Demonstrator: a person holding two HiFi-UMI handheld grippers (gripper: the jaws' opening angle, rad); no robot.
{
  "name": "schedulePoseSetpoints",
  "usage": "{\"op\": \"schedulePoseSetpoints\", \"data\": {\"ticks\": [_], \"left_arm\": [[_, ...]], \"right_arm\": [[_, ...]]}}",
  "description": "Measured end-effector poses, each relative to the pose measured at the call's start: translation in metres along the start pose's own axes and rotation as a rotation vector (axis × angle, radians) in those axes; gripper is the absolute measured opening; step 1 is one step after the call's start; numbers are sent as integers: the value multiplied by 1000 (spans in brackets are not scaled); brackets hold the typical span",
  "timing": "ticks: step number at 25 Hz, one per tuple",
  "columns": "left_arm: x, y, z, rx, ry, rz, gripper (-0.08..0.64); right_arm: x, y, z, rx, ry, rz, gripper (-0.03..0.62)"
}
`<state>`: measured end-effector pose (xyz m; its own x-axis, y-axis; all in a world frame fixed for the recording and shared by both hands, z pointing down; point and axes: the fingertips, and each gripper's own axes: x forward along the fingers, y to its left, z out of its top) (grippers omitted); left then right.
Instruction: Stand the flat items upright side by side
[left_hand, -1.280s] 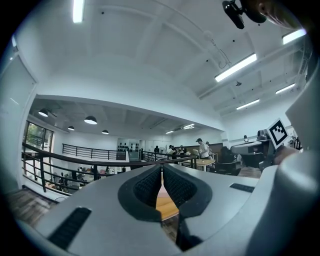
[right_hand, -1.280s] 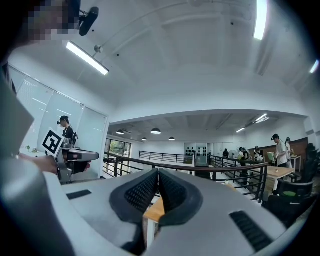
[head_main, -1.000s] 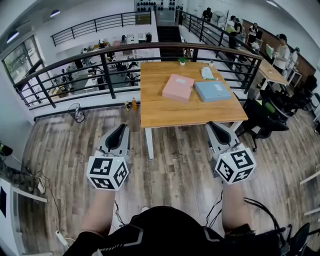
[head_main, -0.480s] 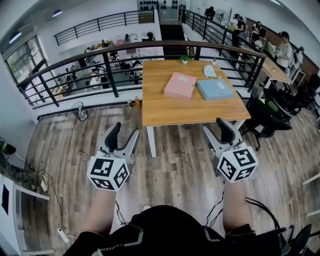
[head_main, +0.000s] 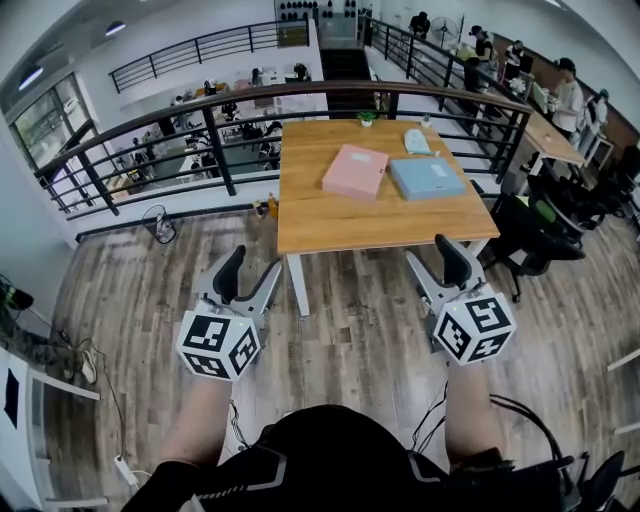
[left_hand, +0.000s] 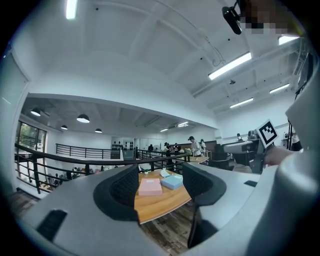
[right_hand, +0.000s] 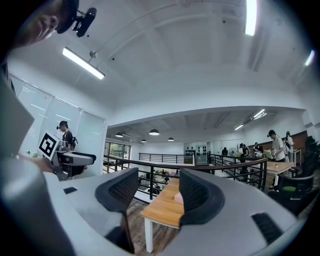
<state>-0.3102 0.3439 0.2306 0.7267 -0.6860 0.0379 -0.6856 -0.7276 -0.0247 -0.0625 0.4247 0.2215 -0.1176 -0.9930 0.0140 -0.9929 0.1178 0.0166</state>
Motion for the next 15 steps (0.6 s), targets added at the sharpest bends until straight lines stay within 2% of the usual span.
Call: {"op": "schedulePoseSetpoints", "data": {"ticks": [8, 12, 15], "left_arm": [[24, -23, -1, 21, -5, 44, 278], [44, -25, -11, 26, 21, 34, 278], [66, -22, -15, 18, 21, 13, 278]], "right_arm": [[-10, -41, -10, 3, -1, 16, 262], [0, -56, -21, 29, 8, 20, 262], [13, -65, -22, 12, 13, 20, 262]]}}
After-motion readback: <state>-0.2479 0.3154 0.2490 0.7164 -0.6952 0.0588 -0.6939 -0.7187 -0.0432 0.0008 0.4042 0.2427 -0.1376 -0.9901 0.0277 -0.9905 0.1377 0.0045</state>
